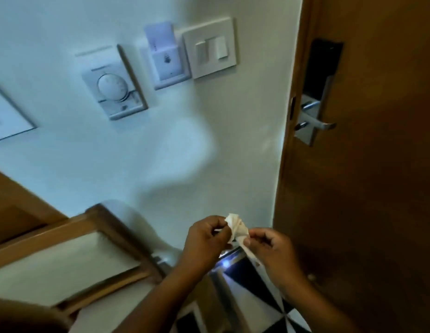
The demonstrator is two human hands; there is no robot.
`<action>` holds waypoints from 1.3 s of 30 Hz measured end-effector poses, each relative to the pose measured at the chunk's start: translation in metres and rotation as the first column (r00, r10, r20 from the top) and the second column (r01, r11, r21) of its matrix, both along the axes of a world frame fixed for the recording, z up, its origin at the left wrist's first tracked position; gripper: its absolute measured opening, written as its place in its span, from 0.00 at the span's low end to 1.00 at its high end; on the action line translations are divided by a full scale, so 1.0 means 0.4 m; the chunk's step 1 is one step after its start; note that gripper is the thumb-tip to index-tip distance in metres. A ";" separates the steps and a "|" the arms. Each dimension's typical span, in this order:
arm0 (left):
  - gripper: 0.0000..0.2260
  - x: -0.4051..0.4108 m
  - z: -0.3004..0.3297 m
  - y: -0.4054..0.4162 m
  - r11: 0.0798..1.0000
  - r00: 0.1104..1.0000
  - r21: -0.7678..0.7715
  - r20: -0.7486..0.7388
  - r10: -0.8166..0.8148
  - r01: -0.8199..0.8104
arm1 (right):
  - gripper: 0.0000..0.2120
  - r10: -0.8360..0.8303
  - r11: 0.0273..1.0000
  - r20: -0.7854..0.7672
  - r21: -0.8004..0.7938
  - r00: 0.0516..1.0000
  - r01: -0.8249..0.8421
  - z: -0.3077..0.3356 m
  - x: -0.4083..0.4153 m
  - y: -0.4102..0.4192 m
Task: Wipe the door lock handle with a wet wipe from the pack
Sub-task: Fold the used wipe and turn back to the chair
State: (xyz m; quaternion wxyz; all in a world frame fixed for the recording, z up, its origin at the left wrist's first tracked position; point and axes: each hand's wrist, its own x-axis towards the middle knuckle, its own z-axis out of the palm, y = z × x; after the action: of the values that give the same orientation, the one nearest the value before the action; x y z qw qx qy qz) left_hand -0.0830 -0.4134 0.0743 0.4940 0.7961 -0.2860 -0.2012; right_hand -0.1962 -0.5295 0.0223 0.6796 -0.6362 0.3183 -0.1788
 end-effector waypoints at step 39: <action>0.06 0.237 -0.910 0.914 0.775 0.890 0.622 -0.410 0.202 0.111 | 0.05 -0.026 0.976 -0.664 0.144 0.747 0.162 -0.809 0.264 1.014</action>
State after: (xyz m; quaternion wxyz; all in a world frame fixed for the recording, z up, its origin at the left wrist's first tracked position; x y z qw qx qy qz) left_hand 0.0120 -0.0477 -0.2898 0.2563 0.8518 -0.0584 -0.4531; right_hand -0.0905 -0.1239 -0.3012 0.5723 -0.5726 0.5845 0.0538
